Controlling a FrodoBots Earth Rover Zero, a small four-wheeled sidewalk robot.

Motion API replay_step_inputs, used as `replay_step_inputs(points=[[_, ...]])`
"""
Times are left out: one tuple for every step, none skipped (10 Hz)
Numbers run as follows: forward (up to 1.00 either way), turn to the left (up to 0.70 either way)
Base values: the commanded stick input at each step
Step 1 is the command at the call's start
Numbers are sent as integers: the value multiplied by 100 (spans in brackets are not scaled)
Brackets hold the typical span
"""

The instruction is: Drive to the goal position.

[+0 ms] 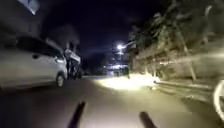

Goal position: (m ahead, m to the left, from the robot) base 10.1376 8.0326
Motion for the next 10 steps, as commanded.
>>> replay_step_inputs(points=[[100, 3], [100, 3], [100, 3], [100, 3], [100, 3], [100, 3], [100, 3], [100, 3], [100, -30], [100, -37]])
